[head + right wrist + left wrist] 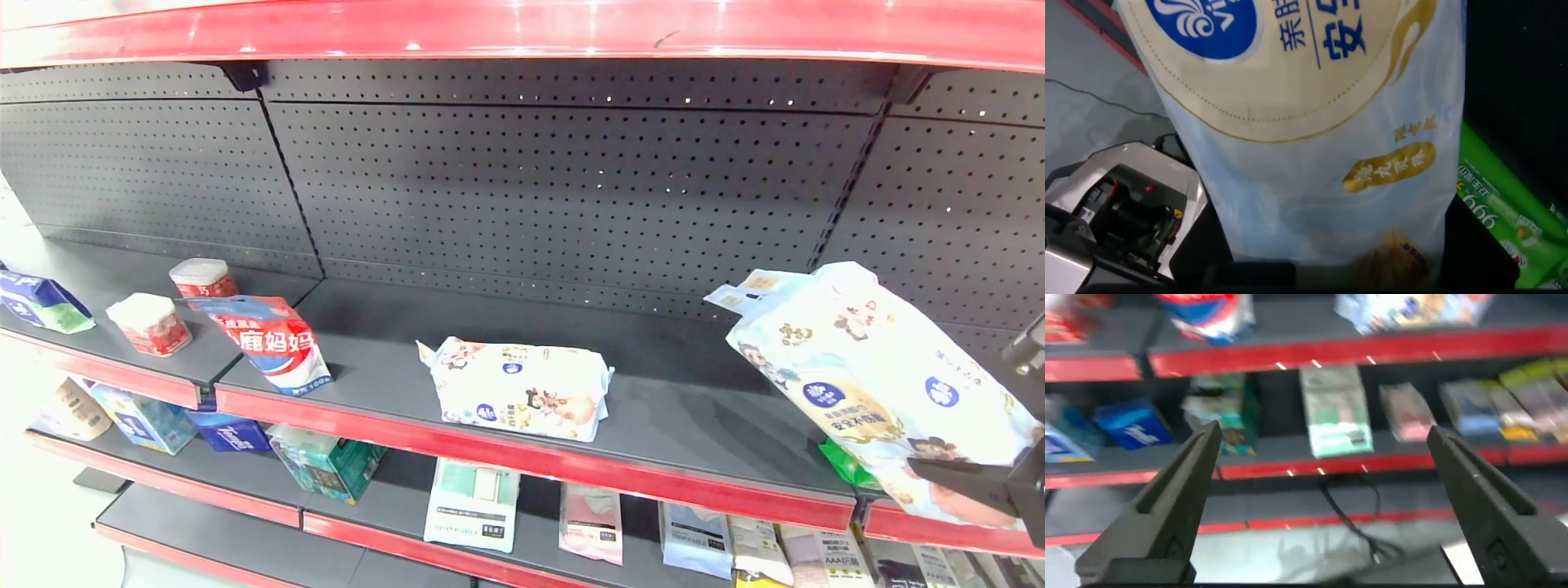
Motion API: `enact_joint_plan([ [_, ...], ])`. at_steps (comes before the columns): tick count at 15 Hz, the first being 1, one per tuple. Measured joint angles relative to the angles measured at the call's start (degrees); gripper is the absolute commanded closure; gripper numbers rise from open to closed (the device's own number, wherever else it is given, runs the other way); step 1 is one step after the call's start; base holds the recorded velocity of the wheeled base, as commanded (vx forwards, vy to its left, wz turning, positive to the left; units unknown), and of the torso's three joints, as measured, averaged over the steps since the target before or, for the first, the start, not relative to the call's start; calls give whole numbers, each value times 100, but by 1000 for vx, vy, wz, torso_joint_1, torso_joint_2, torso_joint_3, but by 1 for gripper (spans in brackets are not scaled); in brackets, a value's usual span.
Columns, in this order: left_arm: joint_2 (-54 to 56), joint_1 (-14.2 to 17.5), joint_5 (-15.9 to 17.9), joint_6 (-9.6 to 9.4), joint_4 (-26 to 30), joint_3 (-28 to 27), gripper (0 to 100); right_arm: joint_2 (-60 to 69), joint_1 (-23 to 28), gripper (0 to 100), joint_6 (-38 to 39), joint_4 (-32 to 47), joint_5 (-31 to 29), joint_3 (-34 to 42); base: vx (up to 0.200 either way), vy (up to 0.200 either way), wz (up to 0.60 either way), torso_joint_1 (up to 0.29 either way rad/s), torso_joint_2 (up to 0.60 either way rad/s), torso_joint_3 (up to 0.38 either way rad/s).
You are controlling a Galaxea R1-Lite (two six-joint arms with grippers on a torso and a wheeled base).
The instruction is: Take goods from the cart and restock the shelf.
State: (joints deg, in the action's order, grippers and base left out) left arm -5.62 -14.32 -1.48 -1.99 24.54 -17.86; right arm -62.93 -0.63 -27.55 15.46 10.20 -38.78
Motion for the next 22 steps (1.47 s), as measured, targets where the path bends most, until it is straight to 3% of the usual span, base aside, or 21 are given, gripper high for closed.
enact_joint_plan([
  [3, 17, 7, -621, 49, -1036, 692, 0, -140, -21, 100, 2, 4, 6, -24, 0, 0, 0, 0, 0, 0],
  [6, -57, 157, -864, 204, -1154, 985, 0, -187, -13, 100, 23, 11, -2, 41, 0, 0, 0, 0, 0, 0],
  [10, -262, 953, -976, 278, -1165, 1025, 0, -195, -7, 100, 35, 11, -2, 69, 0, 0, 0, 0, 0, 0],
  [13, -39, 1320, -736, 265, -1163, 1031, 0, -195, 6, 100, 57, 11, -9, 129, 0, 0, 0, 0, 0, 0],
  [15, 278, 1375, -200, 311, -1159, 1029, 0, -190, 12, 100, 54, 11, -11, 179, 0, 0, 0, 0, 0, 0],
  [17, 430, 1395, 293, 172, -1187, 1042, 0, -184, 6, 100, 60, 11, -17, 221, 0, 0, 0, 0, 0, 0],
  [18, 474, 1395, 686, 234, -1431, 1095, 0, -177, 12, 100, 65, 9, -20, 223, 0, 0, 0, 0, 0, 0],
  [19, 502, 1399, 917, 425, -1994, 1237, 0, -168, 22, 100, 67, 11, -22, 229, 0, 0, 0, 0, 0, 0],
  [20, 521, 1406, 812, 611, -2375, 1407, 0, -156, 23, 100, 67, 9, -20, 232, 0, 0, 0, 0, 0, 0],
  [22, 527, 1417, 15, 749, -2642, 1619, 0, -138, 23, 100, 67, 9, -20, 232, 0, 0, 0, 0, 0, 0],
])
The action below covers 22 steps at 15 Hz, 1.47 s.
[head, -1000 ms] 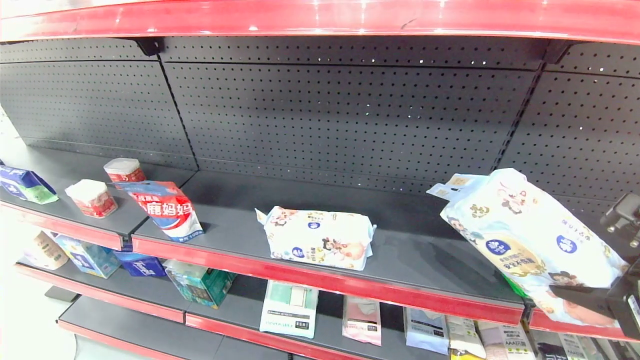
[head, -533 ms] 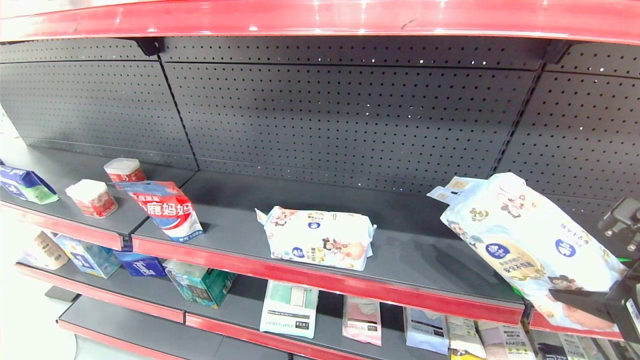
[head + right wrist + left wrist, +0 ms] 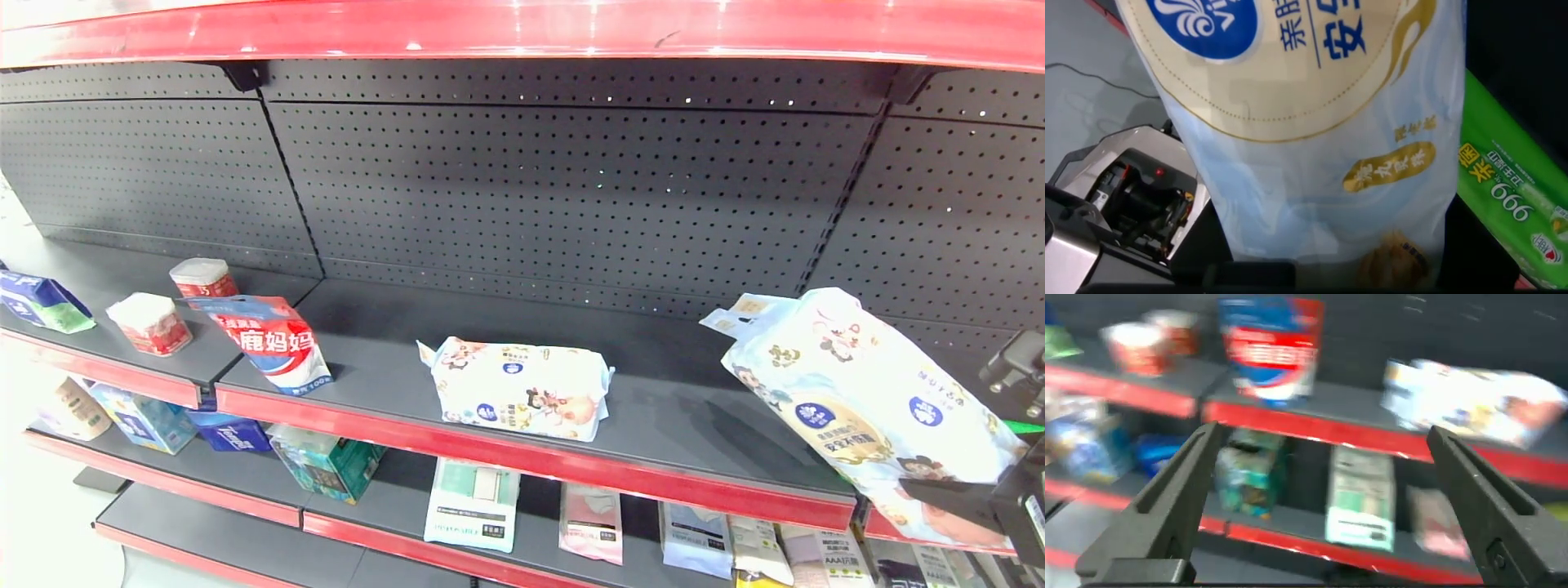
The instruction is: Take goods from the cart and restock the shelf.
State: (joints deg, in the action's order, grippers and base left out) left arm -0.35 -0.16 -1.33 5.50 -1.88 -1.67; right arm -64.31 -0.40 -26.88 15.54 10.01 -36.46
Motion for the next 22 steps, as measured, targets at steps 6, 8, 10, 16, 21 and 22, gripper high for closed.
enact_joint_plan([
  [6, 6, -11, -12, -99, 29, 129, 0, 15, 16, 100, 17, -9, -2, -13, 0, 0, 0, 0, 0, 0],
  [8, 9, -11, 27, -88, 29, 132, 0, 13, 2, 100, 17, -6, 0, 0, 0, 0, 0, 0, 0, 0],
  [10, 11, -11, 27, -93, 16, 138, 0, 4, 0, 100, 17, -5, 2, 11, 0, 0, 0, 0, 0, 0],
  [16, 11, -11, 29, -85, 13, 143, 0, -61, -4, 100, 9, -5, 6, 20, 0, 0, 0, 0, 0, 0],
  [21, 11, -11, 29, -85, 16, 140, 0, -551, -48, 100, -51, -266, 15, -68, 0, 0, 0, 0, 0, 0],
  [22, 11, -11, 29, -85, 13, 140, 0, -744, -44, 100, -40, -503, 22, -88, 0, 0, 0, 0, 0, 0],
])
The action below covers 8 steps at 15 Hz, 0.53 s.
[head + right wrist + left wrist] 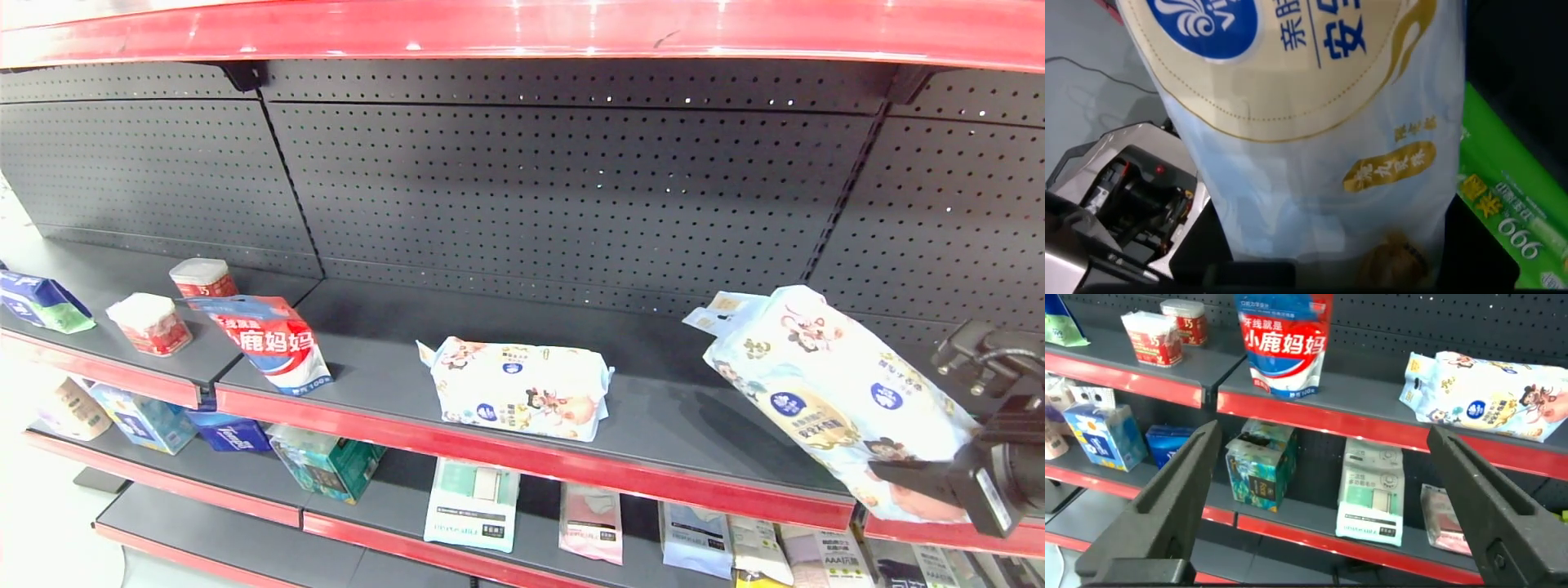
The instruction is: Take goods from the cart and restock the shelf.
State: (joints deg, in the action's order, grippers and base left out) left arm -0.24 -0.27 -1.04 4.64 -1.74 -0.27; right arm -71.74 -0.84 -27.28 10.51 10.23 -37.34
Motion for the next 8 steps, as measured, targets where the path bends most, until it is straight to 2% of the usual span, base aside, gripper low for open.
enact_joint_plan([
  [3, 0, 2, 0, 0, 0, 2, 0, -679, -4, 100, -2, -477, 11, -199, 0, 0, 0, 0, 0, 0],
  [8, 0, 0, 0, 2, 0, 0, 0, -1648, -288, 100, -30, -583, 4, -1058, 0, 0, 0, 0, 0, 0],
])
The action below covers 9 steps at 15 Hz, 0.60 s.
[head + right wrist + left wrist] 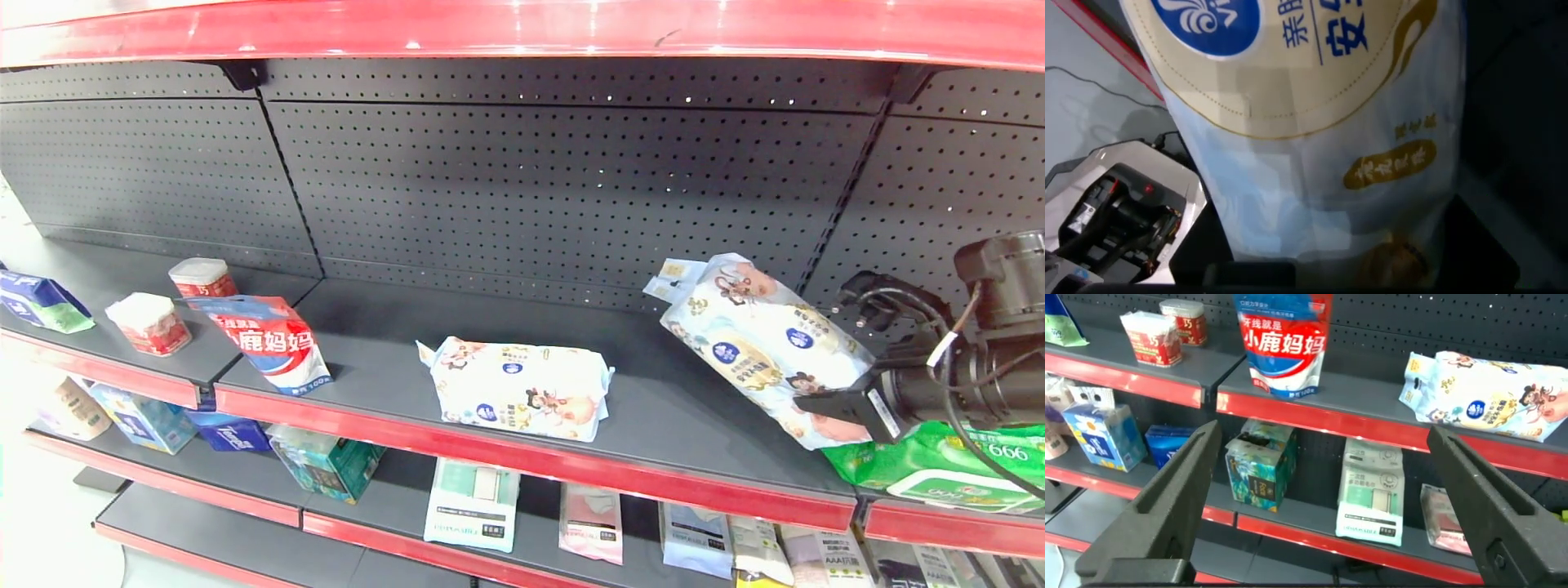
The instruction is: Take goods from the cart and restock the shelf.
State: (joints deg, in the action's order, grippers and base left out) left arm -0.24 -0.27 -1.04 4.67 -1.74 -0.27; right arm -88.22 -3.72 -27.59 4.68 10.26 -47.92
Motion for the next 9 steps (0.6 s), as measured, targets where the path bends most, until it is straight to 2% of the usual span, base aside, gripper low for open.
enact_joint_plan([
  [4, 0, 2, 0, -2, 0, 0, 0, -216, -243, 100, 44, 11, -26, -174, 0, 0, 0, 0, 0, 0],
  [9, 2, 0, 2, -2, 0, 0, 0, -1045, -451, 100, -35, 13, 27, -1095, 0, 0, 0, 0, 0, 0],
])
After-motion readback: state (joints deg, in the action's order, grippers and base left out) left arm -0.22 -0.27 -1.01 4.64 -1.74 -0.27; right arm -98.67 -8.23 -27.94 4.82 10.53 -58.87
